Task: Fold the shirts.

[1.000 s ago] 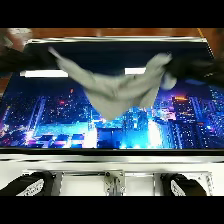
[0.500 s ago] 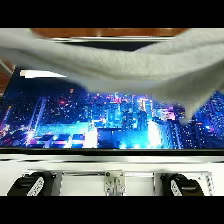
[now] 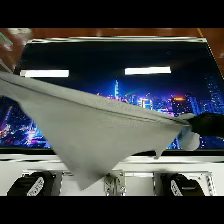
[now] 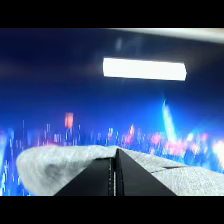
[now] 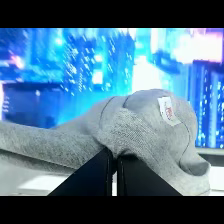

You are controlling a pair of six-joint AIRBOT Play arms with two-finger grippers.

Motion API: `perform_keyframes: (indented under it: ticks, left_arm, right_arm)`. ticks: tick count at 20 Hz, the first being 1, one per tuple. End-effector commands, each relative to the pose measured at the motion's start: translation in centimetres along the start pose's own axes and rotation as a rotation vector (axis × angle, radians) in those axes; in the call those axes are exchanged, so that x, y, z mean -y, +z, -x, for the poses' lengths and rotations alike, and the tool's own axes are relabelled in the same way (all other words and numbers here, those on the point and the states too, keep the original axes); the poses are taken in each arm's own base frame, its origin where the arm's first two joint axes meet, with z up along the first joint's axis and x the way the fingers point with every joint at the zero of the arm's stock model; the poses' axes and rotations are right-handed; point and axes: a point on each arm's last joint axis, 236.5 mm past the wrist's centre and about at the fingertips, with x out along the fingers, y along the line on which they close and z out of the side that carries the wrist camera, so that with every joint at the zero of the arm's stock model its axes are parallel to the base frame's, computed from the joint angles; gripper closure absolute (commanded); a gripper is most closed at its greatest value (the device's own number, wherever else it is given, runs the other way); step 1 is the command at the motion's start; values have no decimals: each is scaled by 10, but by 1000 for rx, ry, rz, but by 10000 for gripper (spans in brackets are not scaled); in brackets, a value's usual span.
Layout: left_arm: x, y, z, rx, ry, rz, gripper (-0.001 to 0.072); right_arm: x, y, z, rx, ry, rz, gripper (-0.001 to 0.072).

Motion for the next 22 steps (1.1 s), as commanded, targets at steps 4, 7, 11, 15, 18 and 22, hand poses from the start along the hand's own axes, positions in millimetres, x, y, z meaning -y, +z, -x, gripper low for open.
perform_keyframes:
  ticks: [4,7,11,15,18,22]
  left_arm:
    - [-32,-141,-160,-430,-39,258,670]
    - [-19,-158,-218,-476,-124,451,670]
    - [7,-202,-275,-551,-148,499,671]
    - [32,-272,-296,-743,-131,528,648]
    - [17,-272,-272,-861,-132,558,102]
    - [-64,-244,-182,-1017,-35,329,302]
  right_arm:
    - [27,44,-186,97,46,-175,654]
    - [41,83,-240,214,60,-321,654]
    - [47,76,-304,178,78,-486,646]
    - [31,42,-339,46,81,-469,237]
    - [37,60,-301,53,83,-374,65]
    - [134,50,-199,-30,-131,-284,16]
